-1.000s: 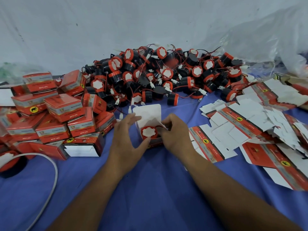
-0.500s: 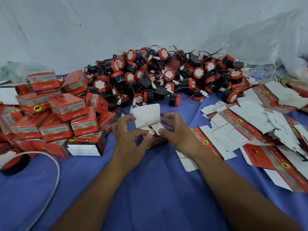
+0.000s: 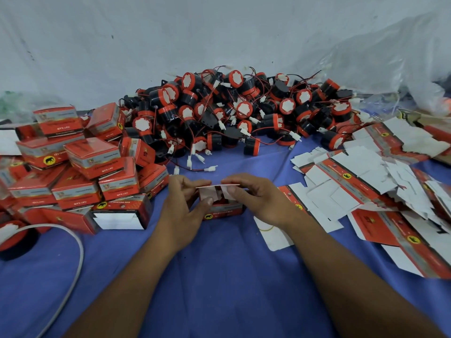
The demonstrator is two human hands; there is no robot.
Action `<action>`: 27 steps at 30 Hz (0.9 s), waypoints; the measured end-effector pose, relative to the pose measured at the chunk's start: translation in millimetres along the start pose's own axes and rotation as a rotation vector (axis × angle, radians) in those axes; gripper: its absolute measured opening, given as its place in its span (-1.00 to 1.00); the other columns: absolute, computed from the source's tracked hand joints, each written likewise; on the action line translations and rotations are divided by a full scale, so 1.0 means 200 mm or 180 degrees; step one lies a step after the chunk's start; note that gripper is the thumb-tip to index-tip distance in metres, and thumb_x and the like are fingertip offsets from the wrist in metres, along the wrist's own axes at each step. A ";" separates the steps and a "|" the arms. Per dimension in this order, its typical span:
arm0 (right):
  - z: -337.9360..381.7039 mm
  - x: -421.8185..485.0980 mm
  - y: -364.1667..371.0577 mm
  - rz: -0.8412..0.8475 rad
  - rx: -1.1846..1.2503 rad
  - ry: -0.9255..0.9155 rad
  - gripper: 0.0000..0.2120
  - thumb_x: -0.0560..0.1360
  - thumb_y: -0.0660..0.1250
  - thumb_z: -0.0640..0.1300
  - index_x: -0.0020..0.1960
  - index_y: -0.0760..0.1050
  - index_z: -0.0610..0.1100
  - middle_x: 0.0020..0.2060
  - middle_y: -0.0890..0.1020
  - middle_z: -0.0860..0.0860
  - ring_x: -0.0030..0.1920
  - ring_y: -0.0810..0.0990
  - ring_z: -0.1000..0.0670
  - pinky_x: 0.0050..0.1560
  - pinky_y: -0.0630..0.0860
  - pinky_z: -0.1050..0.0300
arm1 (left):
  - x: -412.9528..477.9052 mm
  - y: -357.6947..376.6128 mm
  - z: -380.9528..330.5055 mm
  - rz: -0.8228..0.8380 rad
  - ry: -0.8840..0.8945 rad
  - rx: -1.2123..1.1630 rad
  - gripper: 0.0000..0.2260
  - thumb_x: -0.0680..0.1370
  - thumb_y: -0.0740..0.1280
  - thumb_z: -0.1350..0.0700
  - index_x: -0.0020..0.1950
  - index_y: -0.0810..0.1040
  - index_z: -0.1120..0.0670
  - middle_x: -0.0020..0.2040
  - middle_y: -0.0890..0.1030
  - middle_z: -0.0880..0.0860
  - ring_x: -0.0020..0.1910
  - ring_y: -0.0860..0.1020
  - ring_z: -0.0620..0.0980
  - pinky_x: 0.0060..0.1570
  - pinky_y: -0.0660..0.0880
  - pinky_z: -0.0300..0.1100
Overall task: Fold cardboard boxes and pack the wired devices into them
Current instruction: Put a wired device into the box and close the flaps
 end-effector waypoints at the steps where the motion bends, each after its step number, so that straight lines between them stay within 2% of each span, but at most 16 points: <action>1: 0.00 0.00 0.01 0.0046 0.0037 0.0034 -0.67 0.57 0.30 0.23 0.24 0.60 0.13 0.15 0.61 0.25 0.20 0.57 0.19 0.15 0.52 0.25 | 0.00 0.00 -0.01 0.0047 0.0083 -0.0005 -0.65 0.57 0.38 0.22 0.19 0.32 -0.11 0.24 0.60 -0.04 0.21 0.58 -0.11 0.18 0.55 -0.06; 3: 0.02 -0.01 0.02 0.0103 0.0063 0.0028 -0.68 0.54 0.28 0.28 0.21 0.60 0.20 0.15 0.59 0.28 0.21 0.56 0.21 0.15 0.50 0.31 | -0.01 0.00 -0.03 0.0097 0.0345 0.0404 -0.64 0.59 0.36 0.23 0.30 0.45 -0.11 0.25 0.58 -0.11 0.23 0.54 -0.16 0.21 0.52 -0.12; 5: 0.02 -0.01 0.03 0.0099 -0.0053 -0.0018 -0.78 0.57 0.33 0.19 0.19 0.60 0.22 0.12 0.59 0.27 0.19 0.56 0.20 0.18 0.48 0.33 | -0.01 0.01 -0.02 0.0111 0.0451 0.0618 -0.68 0.59 0.34 0.28 0.30 0.55 0.00 0.30 0.54 -0.12 0.31 0.49 -0.15 0.30 0.46 -0.16; 7: 0.00 0.00 0.03 0.0074 -0.0098 -0.0017 -0.72 0.56 0.38 0.11 0.25 0.57 0.14 0.15 0.58 0.23 0.20 0.56 0.18 0.22 0.50 0.26 | -0.01 0.01 -0.02 0.0120 0.0420 0.0637 -0.66 0.58 0.34 0.30 0.32 0.55 0.04 0.35 0.51 -0.09 0.37 0.45 -0.13 0.37 0.40 -0.20; 9: -0.02 0.00 0.02 0.0010 -0.0130 -0.0012 -0.63 0.53 0.41 0.12 0.31 0.54 0.09 0.17 0.60 0.19 0.18 0.58 0.18 0.20 0.53 0.23 | -0.02 0.01 -0.02 0.0136 0.0400 0.0593 -0.65 0.58 0.36 0.28 0.34 0.53 0.03 0.37 0.50 -0.09 0.39 0.43 -0.15 0.37 0.40 -0.21; 11: -0.02 -0.01 0.02 -0.0067 -0.0181 -0.0009 -0.59 0.51 0.41 0.15 0.33 0.53 0.08 0.15 0.61 0.19 0.14 0.60 0.20 0.13 0.54 0.30 | -0.02 0.01 -0.02 0.0205 0.0352 0.0523 -0.63 0.57 0.38 0.24 0.36 0.52 0.04 0.39 0.48 -0.08 0.39 0.42 -0.15 0.36 0.42 -0.16; 14: 0.01 -0.01 0.01 -0.0166 -0.0307 -0.0158 -0.64 0.52 0.43 0.09 0.28 0.57 0.03 0.10 0.62 0.24 0.11 0.59 0.24 0.06 0.50 0.39 | -0.02 0.01 -0.01 0.0199 0.0290 0.0535 -0.61 0.55 0.42 0.20 0.38 0.51 0.07 0.39 0.48 -0.09 0.38 0.43 -0.16 0.35 0.44 -0.14; 16: 0.04 -0.02 0.01 -0.0244 -0.0480 -0.0392 -0.69 0.54 0.43 0.02 0.24 0.62 -0.06 0.11 0.63 0.23 0.13 0.58 0.23 0.12 0.49 0.37 | -0.02 0.01 -0.01 0.0164 0.0285 0.0597 -0.61 0.55 0.43 0.19 0.37 0.52 0.08 0.37 0.49 -0.10 0.35 0.44 -0.17 0.33 0.45 -0.17; 18: 0.06 -0.02 0.02 -0.0257 -0.0698 -0.0566 -0.69 0.56 0.42 -0.03 0.25 0.63 -0.13 0.21 0.63 0.09 0.24 0.54 0.22 0.25 0.48 0.28 | -0.01 0.00 -0.02 0.0153 0.0293 0.0587 -0.62 0.54 0.43 0.21 0.35 0.54 0.09 0.34 0.51 -0.12 0.32 0.46 -0.19 0.31 0.45 -0.19; 21: 0.09 -0.03 0.05 -0.0113 -0.0926 -0.0762 -0.70 0.61 0.36 -0.10 0.31 0.60 -0.12 0.34 0.58 -0.01 0.38 0.48 0.14 0.38 0.41 0.20 | -0.01 0.00 -0.03 0.0099 0.0401 0.0572 -0.66 0.51 0.45 0.29 0.28 0.59 0.11 0.27 0.54 -0.14 0.28 0.49 -0.22 0.31 0.44 -0.24; 25: 0.11 -0.04 0.07 0.0021 -0.1207 -0.0906 -0.69 0.64 0.32 -0.11 0.36 0.56 -0.10 0.39 0.53 -0.02 0.42 0.45 0.09 0.43 0.37 0.19 | -0.01 -0.01 -0.02 0.0055 0.0449 0.0580 -0.70 0.54 0.42 0.25 0.27 0.61 0.08 0.30 0.54 -0.12 0.30 0.45 -0.33 0.32 0.36 -0.39; 27: 0.10 -0.05 0.07 0.0045 -0.1219 -0.0902 -0.68 0.64 0.31 -0.11 0.38 0.54 -0.09 0.42 0.50 -0.02 0.44 0.43 0.08 0.44 0.36 0.18 | -0.01 -0.01 -0.02 0.0078 0.0494 0.0644 -0.71 0.57 0.38 0.24 0.28 0.60 0.08 0.32 0.53 -0.11 0.32 0.43 -0.32 0.33 0.32 -0.42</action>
Point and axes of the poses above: each hand's wrist, its own x-axis towards the middle knuckle, its own y-axis out of the palm, z = x × y, the point moved 7 cm from there along x, towards the middle knuckle
